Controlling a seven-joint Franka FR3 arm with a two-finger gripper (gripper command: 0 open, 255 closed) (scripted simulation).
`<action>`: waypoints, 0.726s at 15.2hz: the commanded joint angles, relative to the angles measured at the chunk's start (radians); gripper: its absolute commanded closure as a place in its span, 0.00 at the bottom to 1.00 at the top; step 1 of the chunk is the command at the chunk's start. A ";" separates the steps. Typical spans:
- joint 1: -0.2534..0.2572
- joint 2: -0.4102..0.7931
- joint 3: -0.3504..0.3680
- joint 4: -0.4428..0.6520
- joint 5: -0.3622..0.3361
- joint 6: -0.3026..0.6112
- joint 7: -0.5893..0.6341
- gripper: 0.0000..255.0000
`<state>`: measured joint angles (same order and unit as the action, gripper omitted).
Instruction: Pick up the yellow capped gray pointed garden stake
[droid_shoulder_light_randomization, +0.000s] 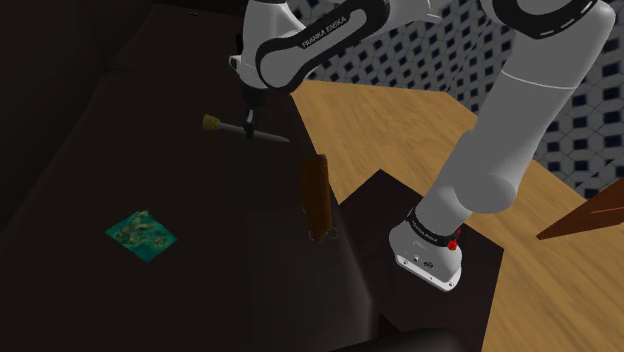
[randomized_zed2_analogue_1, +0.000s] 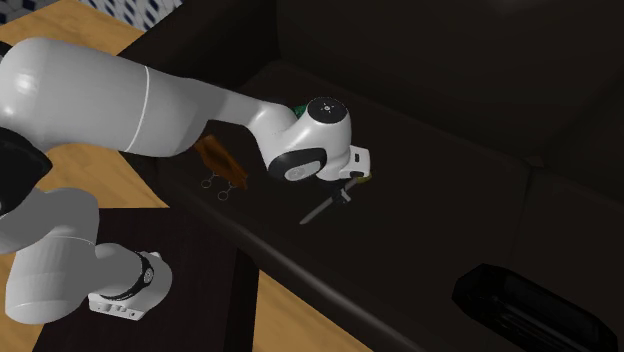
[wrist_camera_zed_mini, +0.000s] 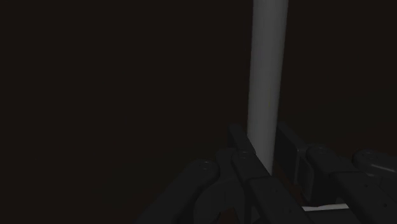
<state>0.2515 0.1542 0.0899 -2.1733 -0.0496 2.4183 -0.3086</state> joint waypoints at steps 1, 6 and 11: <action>-0.001 -0.016 0.001 0.009 0.003 -0.025 -0.003 1.00; -0.002 -0.054 0.002 0.034 0.011 -0.088 -0.009 1.00; -0.002 -0.083 0.002 0.058 0.016 -0.141 -0.013 1.00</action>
<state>0.2498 0.0727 0.0926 -2.1195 -0.0343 2.2838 -0.3212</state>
